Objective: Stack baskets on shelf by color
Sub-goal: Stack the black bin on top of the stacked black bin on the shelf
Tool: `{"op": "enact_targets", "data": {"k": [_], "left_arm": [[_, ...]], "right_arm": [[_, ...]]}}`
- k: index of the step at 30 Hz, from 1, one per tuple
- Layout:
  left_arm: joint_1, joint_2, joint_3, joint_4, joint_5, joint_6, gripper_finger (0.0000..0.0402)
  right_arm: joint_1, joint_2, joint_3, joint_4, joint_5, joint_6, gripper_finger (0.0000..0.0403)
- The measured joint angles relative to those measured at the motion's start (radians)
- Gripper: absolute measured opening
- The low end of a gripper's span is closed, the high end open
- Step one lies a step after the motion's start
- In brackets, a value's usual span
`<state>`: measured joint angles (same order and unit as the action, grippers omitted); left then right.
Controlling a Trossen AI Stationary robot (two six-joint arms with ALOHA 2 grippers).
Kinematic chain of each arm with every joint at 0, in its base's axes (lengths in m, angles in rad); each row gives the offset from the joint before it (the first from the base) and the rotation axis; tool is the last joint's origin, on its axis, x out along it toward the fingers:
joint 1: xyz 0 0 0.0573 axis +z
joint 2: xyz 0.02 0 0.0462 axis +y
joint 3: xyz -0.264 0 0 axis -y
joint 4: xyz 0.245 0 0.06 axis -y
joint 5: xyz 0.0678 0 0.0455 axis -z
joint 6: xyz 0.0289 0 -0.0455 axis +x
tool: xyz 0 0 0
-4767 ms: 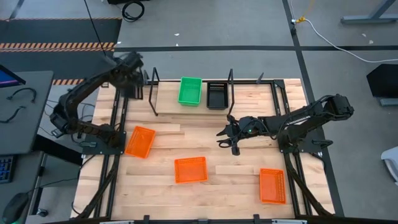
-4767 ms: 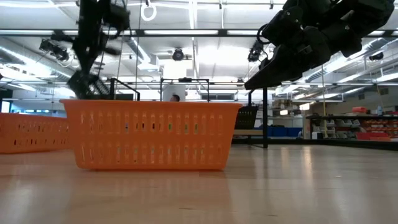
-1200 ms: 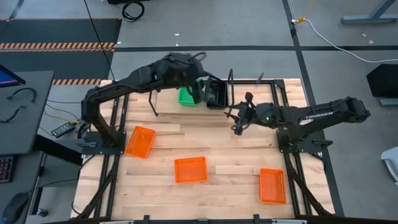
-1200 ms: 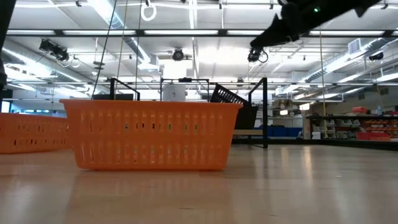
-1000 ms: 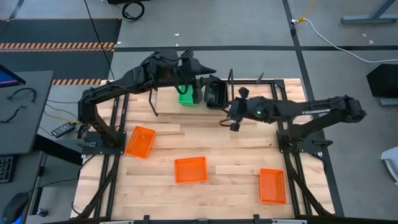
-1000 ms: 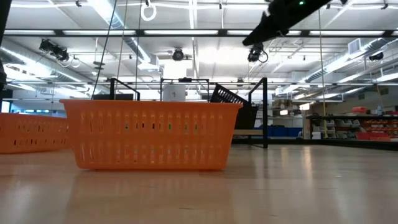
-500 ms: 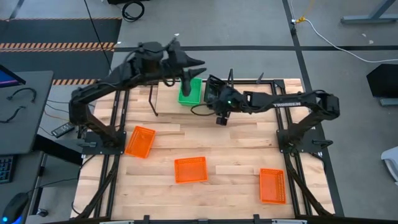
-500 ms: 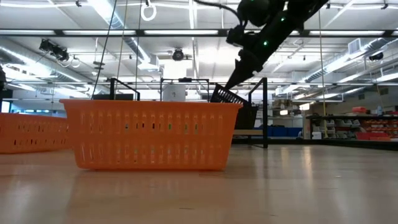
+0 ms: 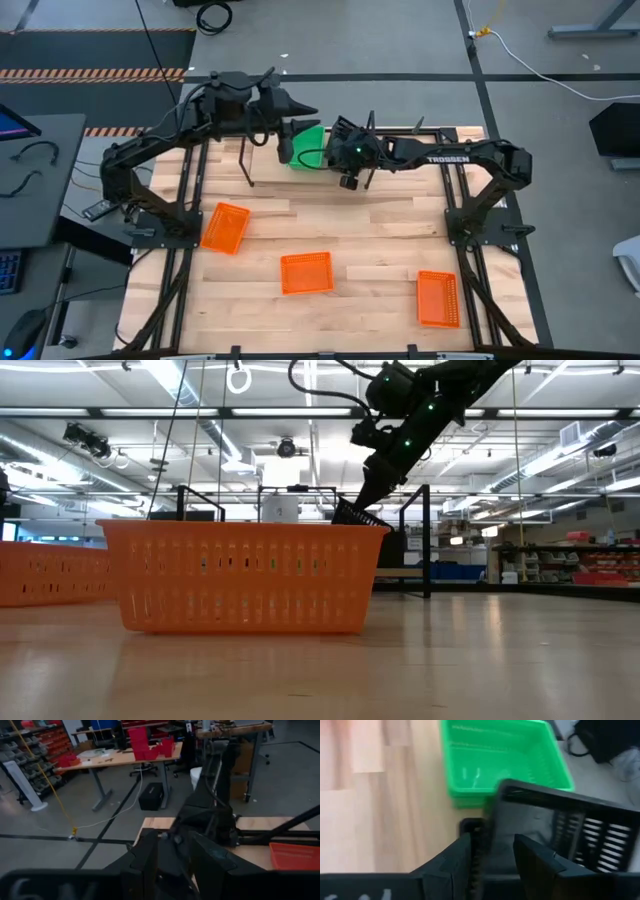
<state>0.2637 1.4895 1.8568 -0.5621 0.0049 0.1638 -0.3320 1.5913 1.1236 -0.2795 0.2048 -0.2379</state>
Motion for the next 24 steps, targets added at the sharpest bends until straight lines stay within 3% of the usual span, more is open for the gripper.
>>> {"op": "enact_targets", "data": {"k": [14,17,21,24], "left_arm": [[0.0,0.0,0.0,-0.017,0.001,-0.022,0.0117],[0.0,0.0,0.0,-0.019,0.001,-0.023,0.0117],[0.0,0.0,0.0,-0.027,0.001,-0.024,0.0117],[0.001,0.0,0.0,-0.053,0.001,-0.024,0.0117]], "right_arm": [[-0.038,0.014,0.0,0.014,-0.067,0.0,0.0146],[-0.044,0.022,0.0,0.014,-0.112,-0.006,0.0114],[-0.051,0.022,0.0,0.011,-0.118,-0.011,0.003],[-0.053,0.01,0.0,0.016,-0.109,-0.038,0.0017]]}}
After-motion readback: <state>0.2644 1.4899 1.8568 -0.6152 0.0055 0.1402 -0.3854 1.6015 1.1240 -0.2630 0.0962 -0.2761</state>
